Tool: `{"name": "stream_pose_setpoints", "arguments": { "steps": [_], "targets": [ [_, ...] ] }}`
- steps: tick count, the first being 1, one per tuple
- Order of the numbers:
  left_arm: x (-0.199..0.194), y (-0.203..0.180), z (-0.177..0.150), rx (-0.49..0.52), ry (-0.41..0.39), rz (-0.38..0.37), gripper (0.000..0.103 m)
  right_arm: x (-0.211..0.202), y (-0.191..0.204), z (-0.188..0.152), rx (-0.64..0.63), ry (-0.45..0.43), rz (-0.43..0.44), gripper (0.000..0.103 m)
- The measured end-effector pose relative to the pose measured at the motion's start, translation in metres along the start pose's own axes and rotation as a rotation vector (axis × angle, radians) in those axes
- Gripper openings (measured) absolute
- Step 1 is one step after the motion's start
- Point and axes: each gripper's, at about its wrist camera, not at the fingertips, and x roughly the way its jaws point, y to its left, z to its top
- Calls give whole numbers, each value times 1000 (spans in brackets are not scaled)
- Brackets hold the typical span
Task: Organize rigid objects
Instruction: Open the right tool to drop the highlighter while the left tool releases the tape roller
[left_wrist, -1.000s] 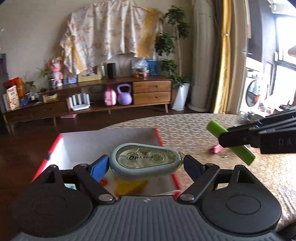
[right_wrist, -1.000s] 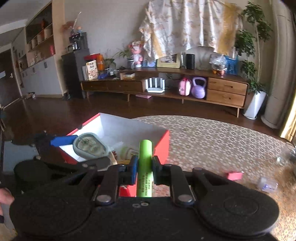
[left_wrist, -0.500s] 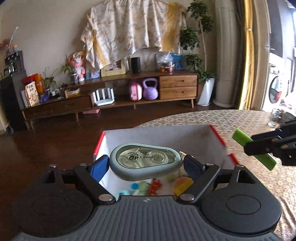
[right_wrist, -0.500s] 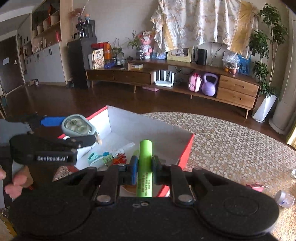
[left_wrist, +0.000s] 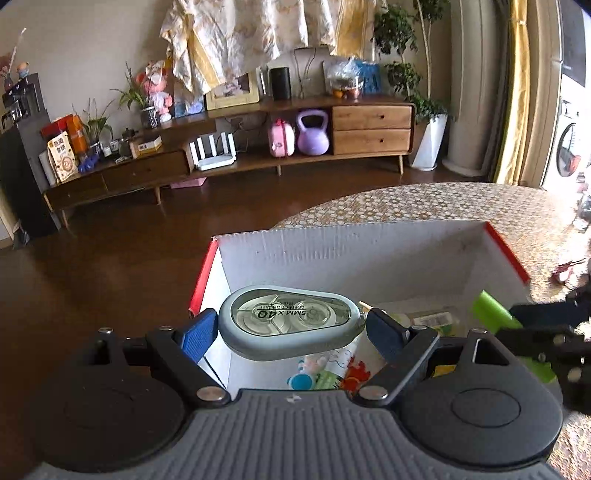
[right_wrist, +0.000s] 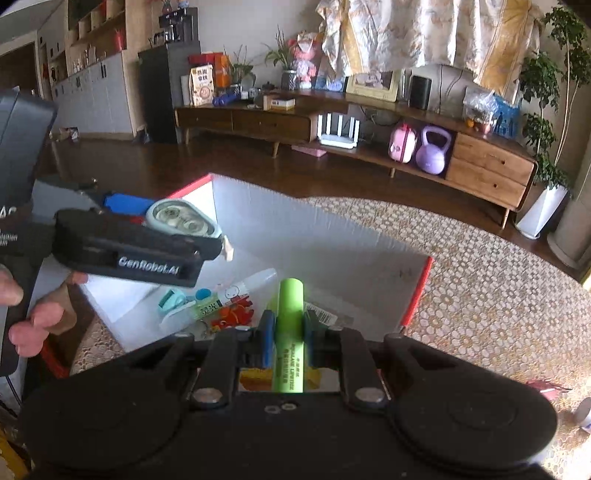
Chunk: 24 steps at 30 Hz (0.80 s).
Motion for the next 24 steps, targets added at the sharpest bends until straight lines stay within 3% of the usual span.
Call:
{"name": "stream_pose_setpoints", "arguments": {
  "steps": [10,19,24],
  "targets": [
    [33,-9,15,-7,98,-1,88,29,8,-6,-18,68,10,16],
    [64,-9,16,-27,278,-3,88,37,14,-10,-42,111,26,16],
    [67,-4,15,-33,317,-5,88,39,18,-11,-43,115,32,19]
  ]
}}
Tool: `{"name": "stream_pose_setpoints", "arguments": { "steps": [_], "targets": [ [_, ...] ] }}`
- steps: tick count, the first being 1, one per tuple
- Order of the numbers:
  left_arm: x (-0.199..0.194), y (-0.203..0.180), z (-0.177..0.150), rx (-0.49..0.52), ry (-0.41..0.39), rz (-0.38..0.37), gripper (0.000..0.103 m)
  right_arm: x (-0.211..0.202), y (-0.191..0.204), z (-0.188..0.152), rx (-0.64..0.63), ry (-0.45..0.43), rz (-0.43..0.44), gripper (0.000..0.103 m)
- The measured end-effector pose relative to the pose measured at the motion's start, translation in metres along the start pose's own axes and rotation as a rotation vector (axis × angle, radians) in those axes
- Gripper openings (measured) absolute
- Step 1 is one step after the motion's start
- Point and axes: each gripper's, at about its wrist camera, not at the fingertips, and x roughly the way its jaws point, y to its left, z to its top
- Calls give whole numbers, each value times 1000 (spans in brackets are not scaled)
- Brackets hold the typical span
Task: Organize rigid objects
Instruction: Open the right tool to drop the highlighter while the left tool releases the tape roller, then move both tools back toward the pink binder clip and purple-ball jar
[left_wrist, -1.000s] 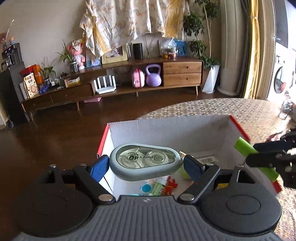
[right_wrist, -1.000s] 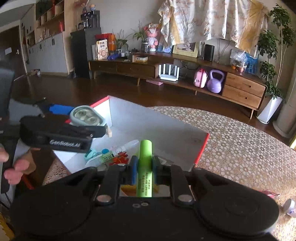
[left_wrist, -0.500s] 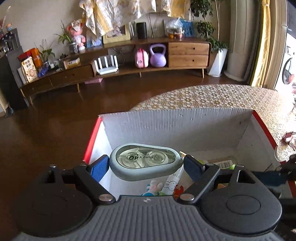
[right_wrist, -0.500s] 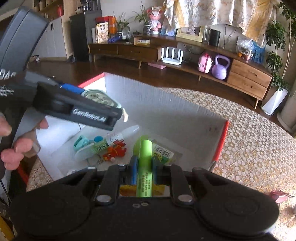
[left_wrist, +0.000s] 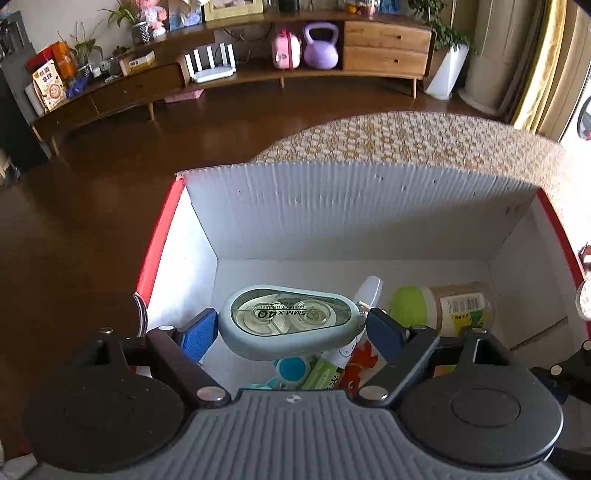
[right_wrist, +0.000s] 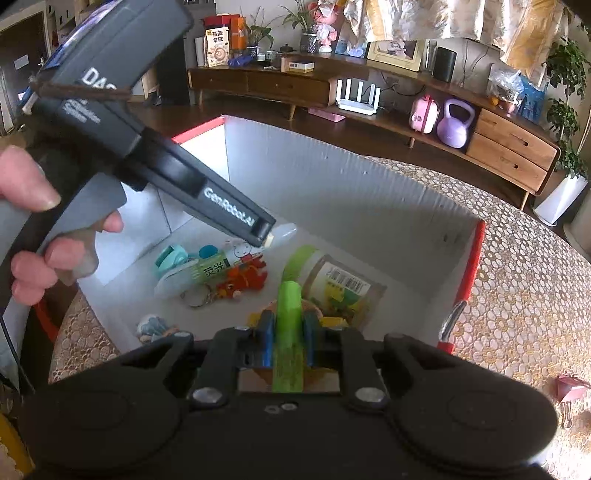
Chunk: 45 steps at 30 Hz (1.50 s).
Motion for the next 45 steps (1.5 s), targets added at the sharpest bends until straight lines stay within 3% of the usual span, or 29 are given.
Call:
{"name": "stream_pose_setpoints", "arguments": {
  "steps": [13,16,22,34,45],
  "targets": [
    [-5,-12,-3,70,-1,18,88,-9,3,1,21,4,17,35],
    [-11,-14,-2,75,-31,32,88,-16,4,2,25,-4,24,44],
    [-28,-11,-7,40,-91,11,88,-35,13,-2,6,-31,41,50],
    [-88,-20,-23,1,-252,-15,88,-99,24,-7,-5,-139,60,73],
    [-145,-47,-41,44,-359,-35,88,-157,17,-29,4,-225,48,84]
  ]
}}
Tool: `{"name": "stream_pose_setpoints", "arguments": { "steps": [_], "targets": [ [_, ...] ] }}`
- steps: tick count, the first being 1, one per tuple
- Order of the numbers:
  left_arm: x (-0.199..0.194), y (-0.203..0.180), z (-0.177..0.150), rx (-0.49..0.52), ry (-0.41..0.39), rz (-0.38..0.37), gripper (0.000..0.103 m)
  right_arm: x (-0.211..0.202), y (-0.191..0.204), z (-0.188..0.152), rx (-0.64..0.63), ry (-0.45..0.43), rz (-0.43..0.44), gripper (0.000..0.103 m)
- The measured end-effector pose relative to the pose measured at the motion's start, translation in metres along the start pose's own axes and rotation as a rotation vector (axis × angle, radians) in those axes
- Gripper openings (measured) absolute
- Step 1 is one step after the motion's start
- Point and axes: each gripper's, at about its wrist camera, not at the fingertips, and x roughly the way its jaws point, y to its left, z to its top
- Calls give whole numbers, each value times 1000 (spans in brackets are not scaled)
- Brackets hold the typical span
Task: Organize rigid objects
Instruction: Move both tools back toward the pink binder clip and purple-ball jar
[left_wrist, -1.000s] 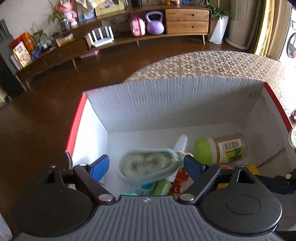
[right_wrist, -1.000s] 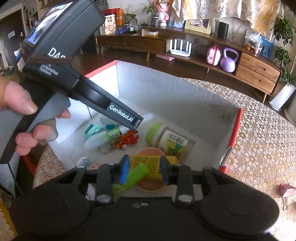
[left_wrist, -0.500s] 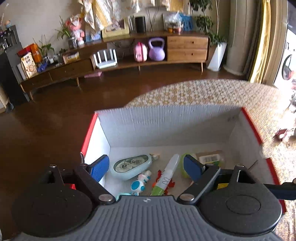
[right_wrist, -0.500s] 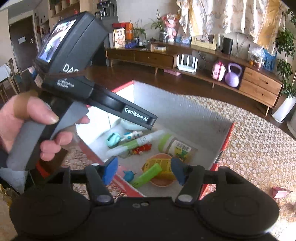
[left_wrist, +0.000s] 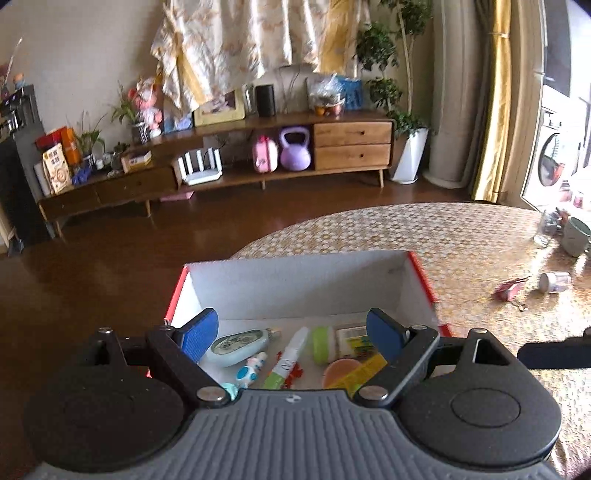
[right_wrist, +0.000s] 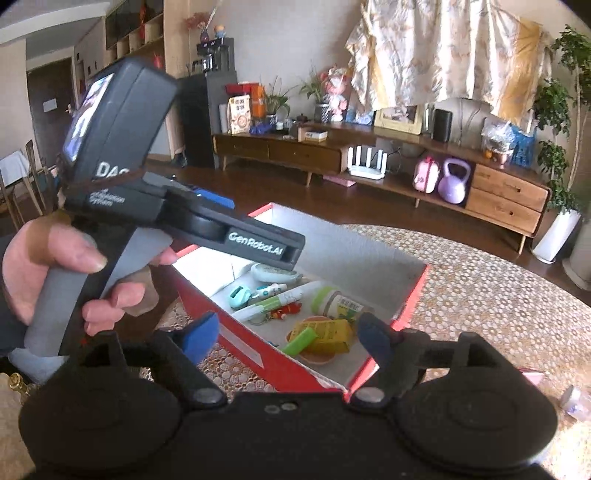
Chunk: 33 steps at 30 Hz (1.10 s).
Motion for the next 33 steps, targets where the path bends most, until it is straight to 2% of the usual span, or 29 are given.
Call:
{"name": "stream_pose_setpoints", "arguments": {
  "steps": [6,12,15,24,29,33],
  "targets": [
    [-23,-26,-6,7,-40,-31,89,-28,-12,-13,30,-32,-22,92],
    [-38,-52,-12,-10,-75,-54,91,-52,-41,-35,109,-64,-31,101],
    [-40,-66,-16,-28,-85,-63,95,-63,-58,-46,135,-74,-47,102],
    [-42,-122,-33,-55,-138,-70,95,-88,-112,-83,233,-73,-123,102],
    [-33,-161,-35,0,-144,-88,95,-100,-148,-108,291,-60,-193,102],
    [-19,-194,-35,30,-129,-140,95,-106,-177,-121,327,-50,-238,102]
  ]
}}
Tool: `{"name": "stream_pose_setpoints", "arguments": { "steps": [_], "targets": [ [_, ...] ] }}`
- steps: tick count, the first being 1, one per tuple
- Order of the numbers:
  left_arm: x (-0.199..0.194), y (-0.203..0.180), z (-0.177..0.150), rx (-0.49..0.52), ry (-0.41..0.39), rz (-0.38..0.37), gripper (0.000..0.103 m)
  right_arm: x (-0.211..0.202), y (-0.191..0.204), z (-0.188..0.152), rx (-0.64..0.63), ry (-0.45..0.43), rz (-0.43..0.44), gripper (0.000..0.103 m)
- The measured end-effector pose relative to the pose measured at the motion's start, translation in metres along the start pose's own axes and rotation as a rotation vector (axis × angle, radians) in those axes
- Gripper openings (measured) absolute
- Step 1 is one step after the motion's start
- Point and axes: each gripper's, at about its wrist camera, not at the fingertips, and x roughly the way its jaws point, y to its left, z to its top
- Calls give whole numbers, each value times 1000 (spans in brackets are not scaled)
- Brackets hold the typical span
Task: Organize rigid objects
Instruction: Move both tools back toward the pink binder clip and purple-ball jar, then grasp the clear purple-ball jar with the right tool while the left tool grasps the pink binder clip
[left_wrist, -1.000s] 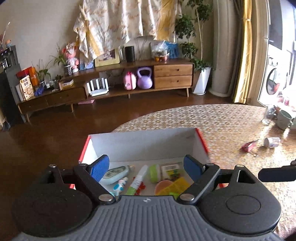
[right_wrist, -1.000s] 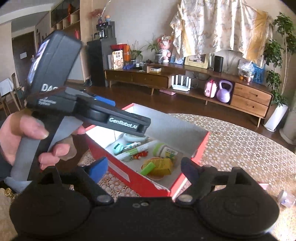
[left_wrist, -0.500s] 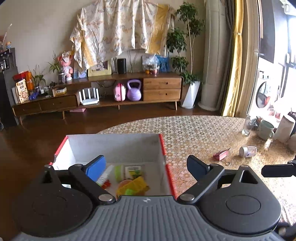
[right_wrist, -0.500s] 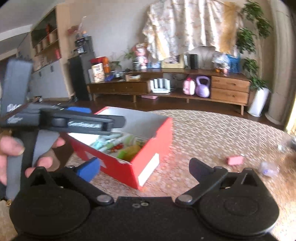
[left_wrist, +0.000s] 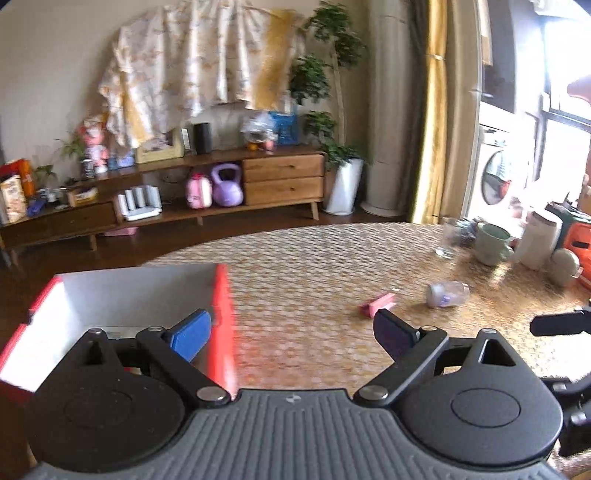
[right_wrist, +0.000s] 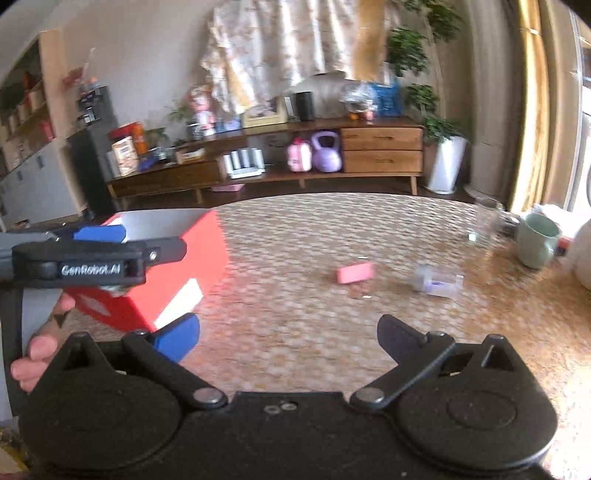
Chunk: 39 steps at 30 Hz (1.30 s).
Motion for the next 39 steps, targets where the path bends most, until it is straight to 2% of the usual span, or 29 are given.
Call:
{"name": "stream_pose_setpoints", "arguments": {
  "steps": [9,13,19,28,39],
  "targets": [
    [58,-54,1,17,52,-21,95,10,-74,5,48,-28,-163,102],
    [87,-72,-3,24,77,-7,95,28,-105,8,82,-15,-220,100],
    [133,-88,-6,12,107,19,95,61,-130,9,98,7,-268,98],
    [183,-102,-13,-30,119,38,95,117,-145,19,145,55,-277,94],
    [229,-112,-18,-59,137,53,95,165,-153,30,194,125,-272,92]
  ]
}}
